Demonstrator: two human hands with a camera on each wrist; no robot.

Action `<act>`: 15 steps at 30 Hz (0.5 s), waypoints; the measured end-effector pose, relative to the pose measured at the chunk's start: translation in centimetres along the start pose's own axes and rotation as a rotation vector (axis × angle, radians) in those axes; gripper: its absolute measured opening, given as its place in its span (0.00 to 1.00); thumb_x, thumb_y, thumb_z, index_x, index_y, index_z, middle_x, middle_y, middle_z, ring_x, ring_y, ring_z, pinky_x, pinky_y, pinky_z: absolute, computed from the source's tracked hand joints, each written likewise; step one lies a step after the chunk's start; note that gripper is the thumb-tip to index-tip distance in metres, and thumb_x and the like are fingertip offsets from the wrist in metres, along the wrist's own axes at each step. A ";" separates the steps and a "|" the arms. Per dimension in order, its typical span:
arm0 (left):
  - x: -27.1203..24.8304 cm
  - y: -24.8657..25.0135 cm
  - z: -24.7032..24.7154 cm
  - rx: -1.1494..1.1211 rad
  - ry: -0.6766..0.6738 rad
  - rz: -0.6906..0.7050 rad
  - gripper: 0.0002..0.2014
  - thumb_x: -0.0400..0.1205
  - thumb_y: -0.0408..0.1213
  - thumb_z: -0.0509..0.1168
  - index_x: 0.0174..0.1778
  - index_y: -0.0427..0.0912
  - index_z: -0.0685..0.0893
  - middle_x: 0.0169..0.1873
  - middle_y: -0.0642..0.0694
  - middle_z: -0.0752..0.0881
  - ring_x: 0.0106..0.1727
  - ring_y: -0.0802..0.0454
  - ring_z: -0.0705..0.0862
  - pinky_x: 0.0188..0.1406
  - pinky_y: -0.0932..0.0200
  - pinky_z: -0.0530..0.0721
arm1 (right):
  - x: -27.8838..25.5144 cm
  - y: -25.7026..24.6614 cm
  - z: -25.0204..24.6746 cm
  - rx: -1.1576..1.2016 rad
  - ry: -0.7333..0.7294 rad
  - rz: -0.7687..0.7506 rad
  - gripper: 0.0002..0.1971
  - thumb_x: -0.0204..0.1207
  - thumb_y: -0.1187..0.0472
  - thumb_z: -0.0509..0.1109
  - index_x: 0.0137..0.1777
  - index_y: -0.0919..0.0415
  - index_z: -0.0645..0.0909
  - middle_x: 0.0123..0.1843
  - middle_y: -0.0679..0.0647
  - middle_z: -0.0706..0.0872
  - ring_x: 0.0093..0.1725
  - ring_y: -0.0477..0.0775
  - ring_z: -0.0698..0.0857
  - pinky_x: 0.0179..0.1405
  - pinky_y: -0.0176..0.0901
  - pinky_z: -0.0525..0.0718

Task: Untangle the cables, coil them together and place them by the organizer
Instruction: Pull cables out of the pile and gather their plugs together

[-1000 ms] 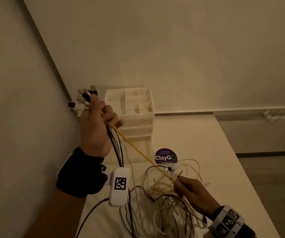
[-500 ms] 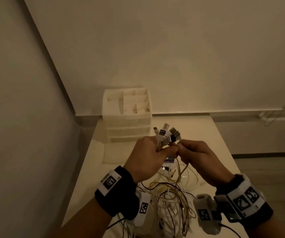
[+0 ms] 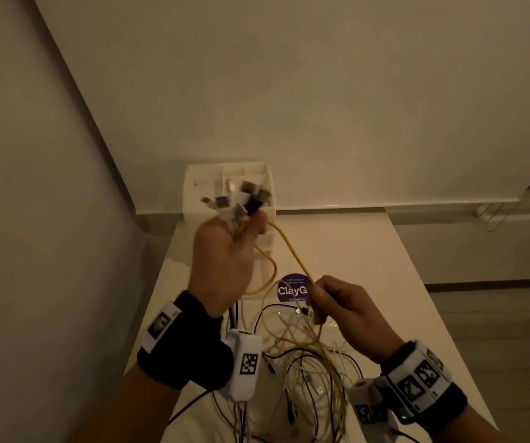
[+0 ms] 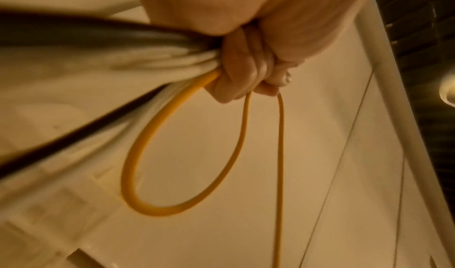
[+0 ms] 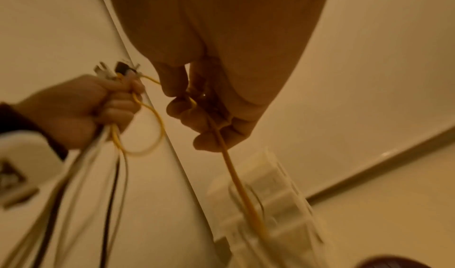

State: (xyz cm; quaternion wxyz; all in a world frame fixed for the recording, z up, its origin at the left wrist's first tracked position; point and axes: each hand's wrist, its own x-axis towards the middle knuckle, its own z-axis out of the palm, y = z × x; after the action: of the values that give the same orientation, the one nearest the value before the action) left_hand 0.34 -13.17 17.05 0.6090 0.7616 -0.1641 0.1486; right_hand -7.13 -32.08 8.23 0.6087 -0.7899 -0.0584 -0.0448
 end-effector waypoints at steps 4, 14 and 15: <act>2.0 -1.6 -2.9 -0.106 0.131 -0.063 0.18 0.79 0.59 0.63 0.29 0.52 0.83 0.14 0.54 0.72 0.19 0.47 0.67 0.23 0.47 0.70 | -1.4 4.0 0.7 -0.077 0.021 0.076 0.16 0.85 0.61 0.61 0.36 0.56 0.81 0.27 0.59 0.77 0.28 0.51 0.76 0.34 0.48 0.75; 0.4 -2.1 -4.1 0.171 0.273 0.059 0.10 0.77 0.52 0.70 0.44 0.51 0.90 0.35 0.52 0.89 0.39 0.57 0.87 0.45 0.55 0.85 | 0.2 0.8 -1.3 -0.176 0.091 0.086 0.19 0.80 0.64 0.69 0.25 0.60 0.79 0.21 0.50 0.77 0.24 0.40 0.71 0.29 0.31 0.70; 0.0 -1.4 -3.8 0.174 0.198 0.069 0.10 0.77 0.51 0.70 0.42 0.49 0.90 0.34 0.47 0.90 0.38 0.50 0.88 0.44 0.51 0.85 | 0.5 -0.1 -1.8 -0.161 0.083 0.079 0.19 0.79 0.62 0.69 0.24 0.61 0.79 0.21 0.50 0.76 0.24 0.41 0.71 0.30 0.32 0.70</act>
State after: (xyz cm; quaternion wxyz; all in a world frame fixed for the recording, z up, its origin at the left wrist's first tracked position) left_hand 0.88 -9.18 16.65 0.5485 0.7870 -0.1158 0.2576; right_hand -6.62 -33.75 8.90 0.5464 -0.8355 0.0018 -0.0581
